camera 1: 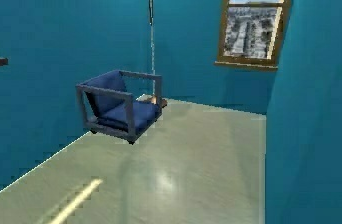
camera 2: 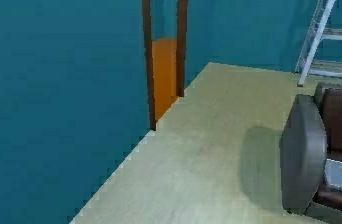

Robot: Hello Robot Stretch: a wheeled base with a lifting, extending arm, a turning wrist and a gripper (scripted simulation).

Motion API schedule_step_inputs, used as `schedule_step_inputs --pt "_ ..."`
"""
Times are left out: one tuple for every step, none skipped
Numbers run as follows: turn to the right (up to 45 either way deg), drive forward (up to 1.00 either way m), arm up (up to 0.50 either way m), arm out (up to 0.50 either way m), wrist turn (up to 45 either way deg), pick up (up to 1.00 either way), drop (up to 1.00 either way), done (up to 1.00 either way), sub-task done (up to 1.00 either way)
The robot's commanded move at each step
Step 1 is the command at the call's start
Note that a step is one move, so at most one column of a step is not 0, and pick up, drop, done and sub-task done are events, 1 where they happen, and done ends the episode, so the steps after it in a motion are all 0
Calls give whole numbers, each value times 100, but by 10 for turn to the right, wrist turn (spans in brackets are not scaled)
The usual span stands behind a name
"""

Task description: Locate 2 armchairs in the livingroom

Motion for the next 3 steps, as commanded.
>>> schedule_step_inputs --pt "0 100 0 0 0 0 0 0 0" --pt "0 25 0 0 0 0 0 0 0" --pt "-270 0 0 0 0 0 0 0 0"
